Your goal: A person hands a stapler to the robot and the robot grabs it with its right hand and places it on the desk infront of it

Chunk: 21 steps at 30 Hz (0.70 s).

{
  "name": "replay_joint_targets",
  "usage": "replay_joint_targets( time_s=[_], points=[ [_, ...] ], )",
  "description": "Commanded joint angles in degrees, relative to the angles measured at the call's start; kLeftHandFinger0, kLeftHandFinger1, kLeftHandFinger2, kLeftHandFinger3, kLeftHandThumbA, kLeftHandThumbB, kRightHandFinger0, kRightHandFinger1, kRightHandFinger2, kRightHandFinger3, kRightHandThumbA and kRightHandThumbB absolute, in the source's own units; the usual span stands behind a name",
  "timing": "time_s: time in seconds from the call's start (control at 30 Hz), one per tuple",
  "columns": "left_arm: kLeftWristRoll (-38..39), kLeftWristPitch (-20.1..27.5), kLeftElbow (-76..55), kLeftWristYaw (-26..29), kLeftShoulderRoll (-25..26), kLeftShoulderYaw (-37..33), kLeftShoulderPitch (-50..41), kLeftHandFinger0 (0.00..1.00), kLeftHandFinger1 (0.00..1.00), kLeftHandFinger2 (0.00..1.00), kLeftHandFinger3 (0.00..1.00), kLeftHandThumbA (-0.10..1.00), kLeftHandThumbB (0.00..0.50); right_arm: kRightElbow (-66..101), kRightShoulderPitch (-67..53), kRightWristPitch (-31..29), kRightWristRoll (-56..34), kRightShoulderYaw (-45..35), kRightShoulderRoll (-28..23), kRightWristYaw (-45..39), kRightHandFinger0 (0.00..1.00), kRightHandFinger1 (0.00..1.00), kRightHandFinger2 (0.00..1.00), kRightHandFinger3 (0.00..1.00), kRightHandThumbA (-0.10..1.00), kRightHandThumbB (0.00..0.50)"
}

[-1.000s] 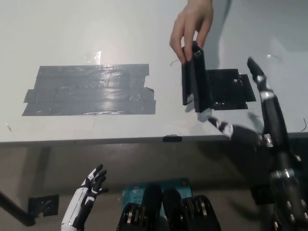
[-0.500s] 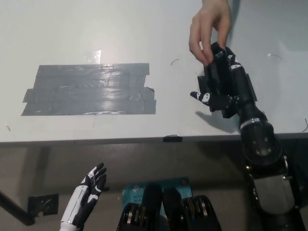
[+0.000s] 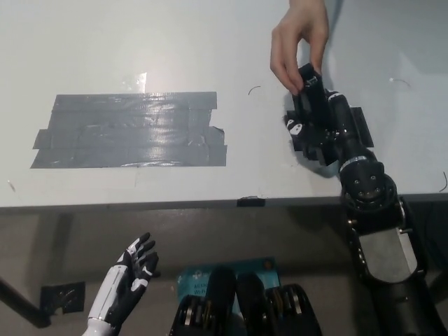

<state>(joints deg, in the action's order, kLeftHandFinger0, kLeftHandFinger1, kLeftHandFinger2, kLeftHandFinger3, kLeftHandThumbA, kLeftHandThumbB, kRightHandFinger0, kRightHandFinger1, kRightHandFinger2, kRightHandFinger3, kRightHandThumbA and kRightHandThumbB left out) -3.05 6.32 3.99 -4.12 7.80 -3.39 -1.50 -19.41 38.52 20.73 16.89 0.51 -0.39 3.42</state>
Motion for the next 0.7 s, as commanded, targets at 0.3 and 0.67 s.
replay_joint_targets(
  time_s=[0.3, 0.67],
  points=[
    [0.66, -0.25, -1.99, -1.07, 0.72, 0.34, 1.07, 0.73, 0.89, 0.90, 0.93, 0.78, 0.401, 7.95, 0.86, 2.38, 0.38, 0.77, -0.91, 0.79, 0.04, 0.52, 0.86, 0.89, -0.10, 0.125],
    [0.15, -0.13, -1.60, -1.01, 0.78, 0.19, 1.77, 0.71, 0.86, 0.88, 0.93, 0.79, 0.407, 12.05, 4.07, 6.19, 0.75, 4.70, -1.72, -3.67, 0.05, 0.44, 0.78, 0.86, -0.10, 0.125]
  ],
)
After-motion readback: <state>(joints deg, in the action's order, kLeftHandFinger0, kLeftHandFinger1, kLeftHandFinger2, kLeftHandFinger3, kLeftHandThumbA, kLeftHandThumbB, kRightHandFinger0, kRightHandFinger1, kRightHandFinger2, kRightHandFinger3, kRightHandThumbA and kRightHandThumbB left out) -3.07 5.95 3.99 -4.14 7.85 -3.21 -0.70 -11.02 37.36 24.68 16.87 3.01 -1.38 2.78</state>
